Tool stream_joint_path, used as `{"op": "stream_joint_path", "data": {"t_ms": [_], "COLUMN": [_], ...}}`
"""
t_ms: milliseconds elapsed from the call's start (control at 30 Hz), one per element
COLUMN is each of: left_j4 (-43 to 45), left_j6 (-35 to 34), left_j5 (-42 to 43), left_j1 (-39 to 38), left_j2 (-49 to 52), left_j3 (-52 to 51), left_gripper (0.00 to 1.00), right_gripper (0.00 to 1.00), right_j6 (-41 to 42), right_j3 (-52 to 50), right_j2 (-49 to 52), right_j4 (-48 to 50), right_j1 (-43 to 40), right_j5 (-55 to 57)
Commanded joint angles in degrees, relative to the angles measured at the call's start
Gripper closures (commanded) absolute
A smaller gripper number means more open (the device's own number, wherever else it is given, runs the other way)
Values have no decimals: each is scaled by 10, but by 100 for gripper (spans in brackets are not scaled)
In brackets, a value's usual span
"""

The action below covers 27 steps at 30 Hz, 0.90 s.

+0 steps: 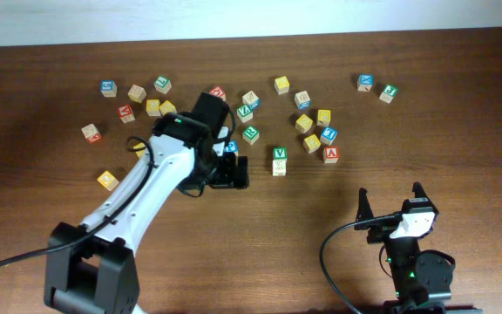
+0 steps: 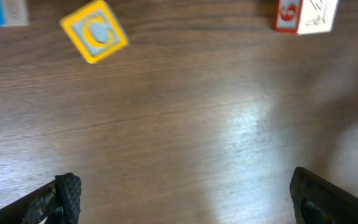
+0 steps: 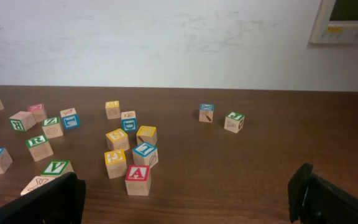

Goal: Spell out ICRA
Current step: 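Lower the left gripper and close it on the red I block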

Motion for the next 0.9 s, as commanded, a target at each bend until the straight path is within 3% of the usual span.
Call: {"op": "stream_joint_path", "data": {"t_ms": [0,167,333,500,700,767,867], "left_j4": [0,-16,-80,-94,13,62,62], "left_j6": [-10,-10,-11,-43,-57,-57,-49], "left_j5": [11,21,14,-177,-195,-252,-249], "left_j1": [-20,-14,59,117,135,138,154], "left_j2": [1,0,0,2,2,2,9], "left_j3": [3,18,139,124,40,10,-8], "left_gripper": [1,1,1,1,1,1,1], "right_gripper": [2,2,2,2,2,2,2], "right_j6": [-3,-3,-3,-3,-3,-3,-3], "right_j3": [-3,-3,-3,-3,-3,-3,-3], "right_j2": [-4,-4,-4,-4,-4,-4,-4], "right_j4": [-3,-3,-3,-3,-3,-3,-3], "right_j1": [-4,-4,-4,-4,-4,-4,-4], "right_j5": [3,3,3,3,3,3,3]}}
